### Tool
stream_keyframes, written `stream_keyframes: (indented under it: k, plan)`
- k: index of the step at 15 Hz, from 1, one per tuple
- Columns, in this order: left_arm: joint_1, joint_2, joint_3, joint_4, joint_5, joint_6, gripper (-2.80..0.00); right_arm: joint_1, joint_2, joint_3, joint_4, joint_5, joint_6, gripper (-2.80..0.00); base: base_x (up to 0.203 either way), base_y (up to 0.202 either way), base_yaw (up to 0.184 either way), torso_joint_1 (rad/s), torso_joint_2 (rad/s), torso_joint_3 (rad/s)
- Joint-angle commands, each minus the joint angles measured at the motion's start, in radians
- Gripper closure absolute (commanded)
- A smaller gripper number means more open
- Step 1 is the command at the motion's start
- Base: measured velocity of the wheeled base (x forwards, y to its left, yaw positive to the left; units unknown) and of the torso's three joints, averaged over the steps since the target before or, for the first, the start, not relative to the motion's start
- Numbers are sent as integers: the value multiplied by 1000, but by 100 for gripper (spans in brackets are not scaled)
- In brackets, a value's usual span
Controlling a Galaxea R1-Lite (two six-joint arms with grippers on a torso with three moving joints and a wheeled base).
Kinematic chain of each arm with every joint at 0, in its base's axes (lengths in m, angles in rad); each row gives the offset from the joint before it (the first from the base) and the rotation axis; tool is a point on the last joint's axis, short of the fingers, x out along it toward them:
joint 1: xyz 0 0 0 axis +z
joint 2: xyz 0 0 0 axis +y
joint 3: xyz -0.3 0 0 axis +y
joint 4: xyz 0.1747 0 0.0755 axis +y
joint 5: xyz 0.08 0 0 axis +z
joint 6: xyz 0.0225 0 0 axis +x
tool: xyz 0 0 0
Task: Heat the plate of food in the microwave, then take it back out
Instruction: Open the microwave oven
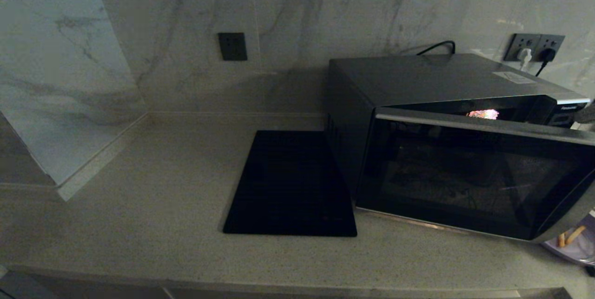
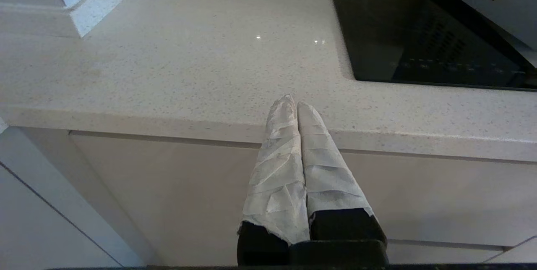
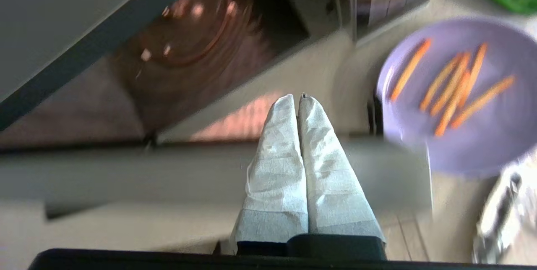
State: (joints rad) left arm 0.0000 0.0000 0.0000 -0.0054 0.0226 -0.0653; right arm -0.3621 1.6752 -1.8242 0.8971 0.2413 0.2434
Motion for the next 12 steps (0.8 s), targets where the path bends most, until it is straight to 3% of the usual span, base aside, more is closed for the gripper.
stream_keyframes:
  k: [1, 7, 12]
  plan:
    - [0, -2, 0, -1, 0, -1, 0, 0, -49, -17, 52, 3, -5, 0, 0, 0, 0, 0, 0, 0]
    - [0, -2, 0, -1, 0, -1, 0, -1, -29, 35, 98, 21, -24, 0, 0, 0, 0, 0, 0, 0]
    - [0, -2, 0, -1, 0, -1, 0, -52, -9, 20, -106, 41, -25, 0, 0, 0, 0, 0, 0, 0]
